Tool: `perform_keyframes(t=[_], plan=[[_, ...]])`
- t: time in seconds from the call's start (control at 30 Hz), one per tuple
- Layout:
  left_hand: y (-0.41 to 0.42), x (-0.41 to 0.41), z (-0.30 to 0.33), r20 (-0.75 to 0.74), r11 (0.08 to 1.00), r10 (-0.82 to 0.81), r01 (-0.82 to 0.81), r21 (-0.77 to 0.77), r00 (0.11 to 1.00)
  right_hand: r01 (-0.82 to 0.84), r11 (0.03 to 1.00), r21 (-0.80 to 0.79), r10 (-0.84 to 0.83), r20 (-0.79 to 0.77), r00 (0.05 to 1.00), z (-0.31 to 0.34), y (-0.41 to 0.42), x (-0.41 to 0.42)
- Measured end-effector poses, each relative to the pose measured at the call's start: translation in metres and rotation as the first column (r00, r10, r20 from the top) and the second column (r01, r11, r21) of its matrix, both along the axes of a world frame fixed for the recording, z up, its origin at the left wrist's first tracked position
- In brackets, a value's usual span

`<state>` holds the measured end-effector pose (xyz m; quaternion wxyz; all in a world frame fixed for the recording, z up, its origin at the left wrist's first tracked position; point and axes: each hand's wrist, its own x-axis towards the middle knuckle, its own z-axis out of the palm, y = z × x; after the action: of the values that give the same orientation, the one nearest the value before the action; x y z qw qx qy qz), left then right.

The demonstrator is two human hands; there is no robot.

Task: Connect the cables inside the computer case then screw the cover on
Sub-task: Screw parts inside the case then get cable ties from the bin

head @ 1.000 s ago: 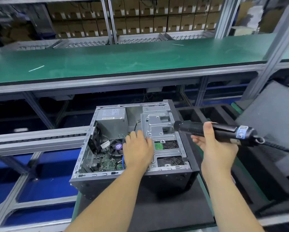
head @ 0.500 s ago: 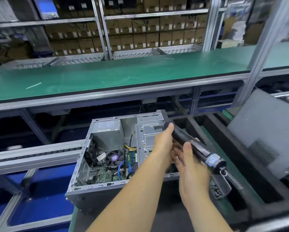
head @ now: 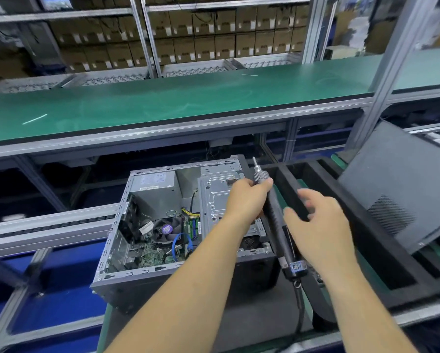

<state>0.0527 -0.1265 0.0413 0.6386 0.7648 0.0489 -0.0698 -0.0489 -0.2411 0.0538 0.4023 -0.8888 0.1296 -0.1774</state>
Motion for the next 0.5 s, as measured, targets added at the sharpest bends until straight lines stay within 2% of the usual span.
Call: perform_keyframes(t=[0.07, 0.1, 0.2, 0.3, 0.37, 0.5], plan=[[-0.006, -0.001, -0.005, -0.005, 1.000, -0.015, 0.015, 0.008, 1.000, -0.101, 0.993, 0.069, 0.115, -0.268, 0.956, -0.020, -0.017, 0.018], [-0.010, 0.000, -0.007, -0.001, 1.000, -0.017, 0.017, 0.023, 1.000, -0.136, 0.981, 0.141, 0.174, -0.308, 0.935, -0.030, -0.022, 0.023], [-0.017, 0.002, -0.012, 0.040, 0.992, -0.041, 0.036, 0.117, 0.998, -0.198, 0.961, 0.191, 0.241, -0.241, 0.940, -0.059, -0.032, 0.034], [-0.012, 0.005, -0.015, 0.138, 0.945, -0.086, 0.037, 0.324, 0.987, -0.108, 0.940, 0.323, 0.166, -0.160, 0.973, -0.079, -0.044, 0.041], [-0.002, 0.009, -0.020, 0.194, 0.901, -0.075, -0.017, 0.434, 0.978, 0.003, 0.939, 0.344, 0.076, -0.216, 0.973, -0.096, -0.059, 0.049], [0.021, 0.013, -0.034, 0.230, 0.858, 0.054, -0.163, 0.487, 0.972, 0.078, 0.975, 0.207, 0.024, -0.449, 0.893, -0.140, -0.073, 0.060]])
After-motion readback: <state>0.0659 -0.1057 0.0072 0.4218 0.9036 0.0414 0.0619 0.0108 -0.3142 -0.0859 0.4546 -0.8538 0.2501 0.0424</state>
